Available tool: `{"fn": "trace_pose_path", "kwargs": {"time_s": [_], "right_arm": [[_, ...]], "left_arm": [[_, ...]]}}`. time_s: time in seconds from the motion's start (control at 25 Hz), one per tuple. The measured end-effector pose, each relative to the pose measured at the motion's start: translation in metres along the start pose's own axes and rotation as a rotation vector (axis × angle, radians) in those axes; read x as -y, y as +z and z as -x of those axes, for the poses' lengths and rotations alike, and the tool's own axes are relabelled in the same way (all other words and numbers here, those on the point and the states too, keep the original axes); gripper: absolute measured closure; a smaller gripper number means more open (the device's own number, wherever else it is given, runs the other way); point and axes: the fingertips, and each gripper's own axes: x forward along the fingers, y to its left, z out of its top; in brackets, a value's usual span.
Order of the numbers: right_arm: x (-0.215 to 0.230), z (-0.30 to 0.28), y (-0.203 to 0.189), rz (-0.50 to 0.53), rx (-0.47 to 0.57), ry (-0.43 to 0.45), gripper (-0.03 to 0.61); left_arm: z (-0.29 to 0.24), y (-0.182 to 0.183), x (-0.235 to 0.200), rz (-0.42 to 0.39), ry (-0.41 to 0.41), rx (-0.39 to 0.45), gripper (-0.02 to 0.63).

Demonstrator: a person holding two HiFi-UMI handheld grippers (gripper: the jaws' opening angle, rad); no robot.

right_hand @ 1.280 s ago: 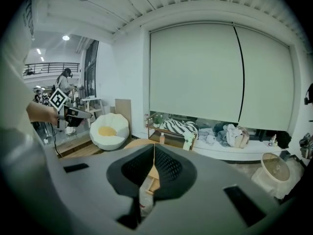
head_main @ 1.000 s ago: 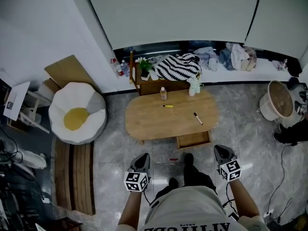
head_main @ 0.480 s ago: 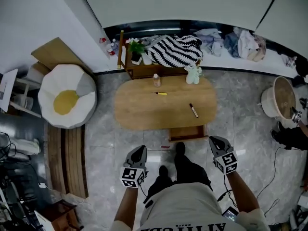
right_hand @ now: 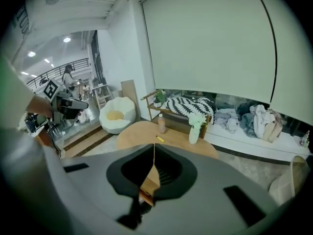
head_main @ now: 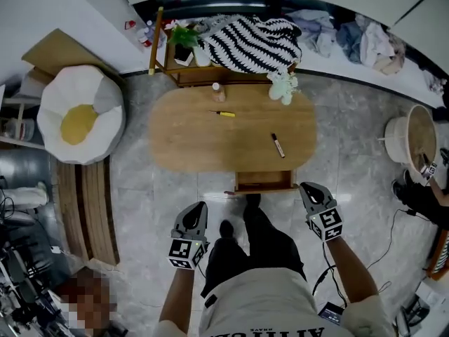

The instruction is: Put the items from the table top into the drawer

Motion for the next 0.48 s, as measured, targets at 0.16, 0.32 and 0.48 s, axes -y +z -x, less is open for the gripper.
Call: {"fn": "trace_pose_path", "kwargs": {"time_s": [0.16,0.32,0.48], "right_arm": [[0.021,-0.033,-0.020,-0.023,-0.035,0.009,0.557],[0.041,-0.063,-0.042,-0.058,-0.072,0.026,0.557],[0.058,-0.093,-0.062,-0.089,-0.106,0.028,0.555]], "left_arm": [[-0.028,-0.017,-0.001,0.016,-0.011,-0.041,0.592],[-0.053,-0.027,0.000,0.014,-0.012,-0.080,0.592],[-0.073,-0.028,0.000,0.020,-0.017,-0.089,0.592]]}}
